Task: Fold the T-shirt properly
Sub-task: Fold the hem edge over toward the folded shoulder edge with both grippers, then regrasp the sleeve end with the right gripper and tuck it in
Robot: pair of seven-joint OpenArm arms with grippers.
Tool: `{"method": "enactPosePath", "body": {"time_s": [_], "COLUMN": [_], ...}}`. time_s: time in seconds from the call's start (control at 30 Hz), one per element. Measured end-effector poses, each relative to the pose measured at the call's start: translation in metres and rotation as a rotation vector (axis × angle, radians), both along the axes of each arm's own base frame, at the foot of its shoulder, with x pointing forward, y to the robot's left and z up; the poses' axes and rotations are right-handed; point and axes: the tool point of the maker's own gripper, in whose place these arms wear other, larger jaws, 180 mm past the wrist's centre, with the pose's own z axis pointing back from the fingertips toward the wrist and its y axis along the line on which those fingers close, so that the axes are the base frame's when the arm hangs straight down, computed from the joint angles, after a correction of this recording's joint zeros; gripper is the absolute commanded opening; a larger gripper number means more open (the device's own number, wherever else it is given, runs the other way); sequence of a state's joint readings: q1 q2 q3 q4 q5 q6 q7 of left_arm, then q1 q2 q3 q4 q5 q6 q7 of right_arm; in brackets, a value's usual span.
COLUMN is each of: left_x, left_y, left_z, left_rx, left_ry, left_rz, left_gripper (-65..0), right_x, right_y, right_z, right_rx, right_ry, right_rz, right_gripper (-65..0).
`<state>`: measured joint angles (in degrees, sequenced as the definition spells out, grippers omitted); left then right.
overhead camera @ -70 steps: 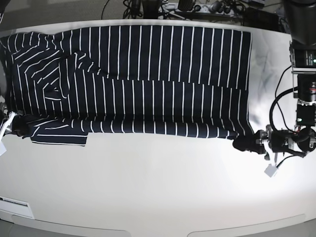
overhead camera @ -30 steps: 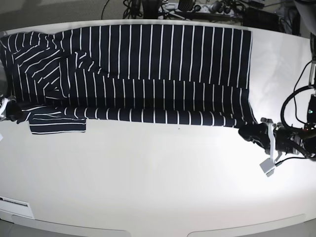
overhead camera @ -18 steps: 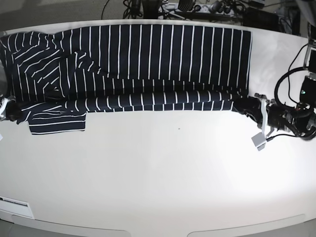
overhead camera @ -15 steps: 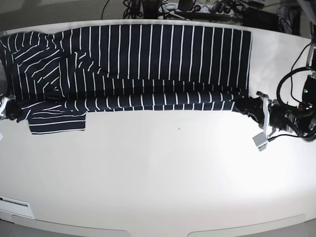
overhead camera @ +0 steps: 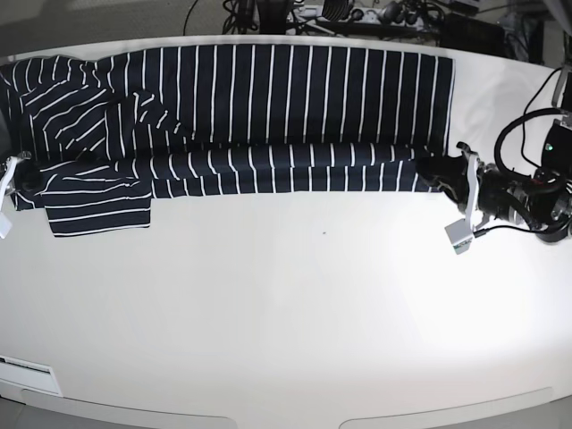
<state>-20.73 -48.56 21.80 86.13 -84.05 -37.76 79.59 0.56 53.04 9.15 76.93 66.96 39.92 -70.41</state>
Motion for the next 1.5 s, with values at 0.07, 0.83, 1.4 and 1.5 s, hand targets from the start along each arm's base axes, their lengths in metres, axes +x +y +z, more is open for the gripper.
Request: {"method": "enactPosePath", "body": {"time_s": [0.07,0.83,1.4,1.5], "left_x": [-0.008,-0.069,-0.069,-0.069], "left_y": [0.0,-0.008,-0.008,-0.008], "left_z": [-0.007,-0.044,-0.044,-0.044], "left_rx": [-0.002,-0.057,-0.059,-0.059], "left_ry": [0.026,0.205,0.204,0.204], "left_rz": [0.001,0.028,0.029,0.029], "left_gripper": [-65.0,-33.6,-33.6,-33.6], "right_x": [-0.003,0.077,0.071,0.072], "right_y": [-0.001,0.0,-0.018,-0.011], "right_z": [-0.003,0.034,-0.065,-0.063], "right_rx": [-0.004,-0.021,-0.074,-0.028], "right_ry": [0.008,-0.365,-0.308,-0.309], "right_rz": [-0.001,-0.108,-0.373,-0.365], "right_gripper": [-65.0,-26.8,-26.8,-26.8]}}
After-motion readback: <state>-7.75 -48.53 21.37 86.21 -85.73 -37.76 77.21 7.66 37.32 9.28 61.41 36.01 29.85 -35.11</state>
